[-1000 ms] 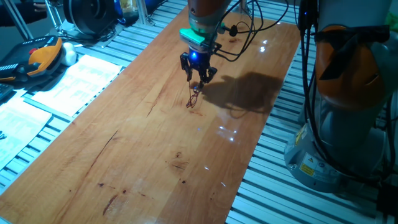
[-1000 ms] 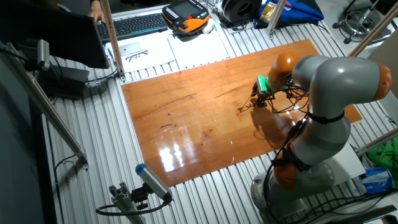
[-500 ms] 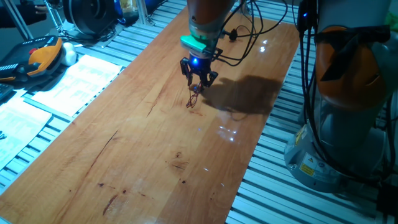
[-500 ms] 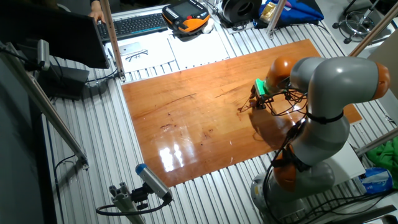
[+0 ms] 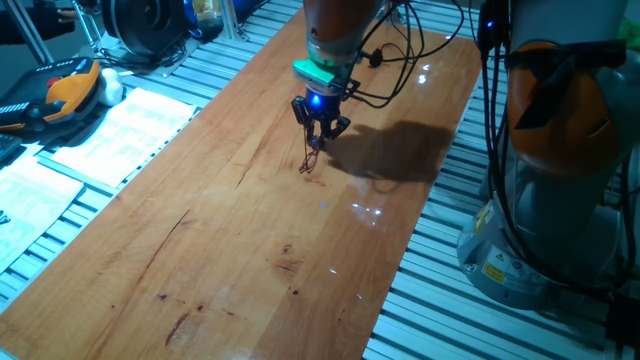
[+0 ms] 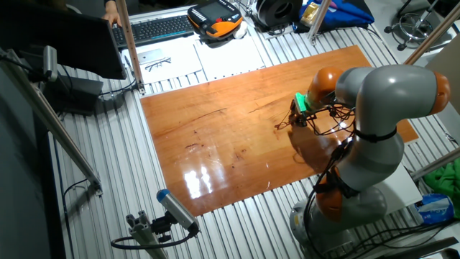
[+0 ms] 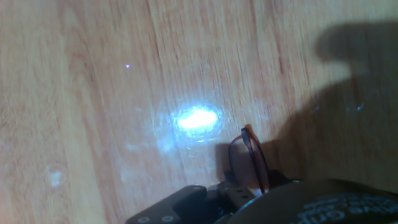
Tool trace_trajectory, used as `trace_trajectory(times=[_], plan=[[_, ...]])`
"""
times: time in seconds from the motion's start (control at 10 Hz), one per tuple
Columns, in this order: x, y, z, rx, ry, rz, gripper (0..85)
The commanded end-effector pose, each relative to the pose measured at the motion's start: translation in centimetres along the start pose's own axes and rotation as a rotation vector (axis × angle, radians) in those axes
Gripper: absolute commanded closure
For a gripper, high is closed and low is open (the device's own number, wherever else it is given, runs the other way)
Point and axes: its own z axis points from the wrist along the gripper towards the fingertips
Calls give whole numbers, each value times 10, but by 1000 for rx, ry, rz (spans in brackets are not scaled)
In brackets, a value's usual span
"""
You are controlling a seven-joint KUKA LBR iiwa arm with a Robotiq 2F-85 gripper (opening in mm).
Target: Unfold the leg of the glasses (with one hand)
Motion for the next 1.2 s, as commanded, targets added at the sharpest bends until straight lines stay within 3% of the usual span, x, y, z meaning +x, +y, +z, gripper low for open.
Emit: trace_trajectory(times=[0.0, 0.1, 0.2, 0.4, 0.5, 0.9, 1.1], plan=[[0, 0, 0, 0, 0, -2, 510], [0, 0, -1, 0, 2, -8, 510], [-1, -1, -2, -3, 5, -20, 680], [-1, -2, -6, -7, 6, -36, 680], [0, -3, -7, -7, 8, -41, 850], [3, -1, -10, -8, 2, -40, 850], [11, 11, -26, 27, -15, -32, 850]])
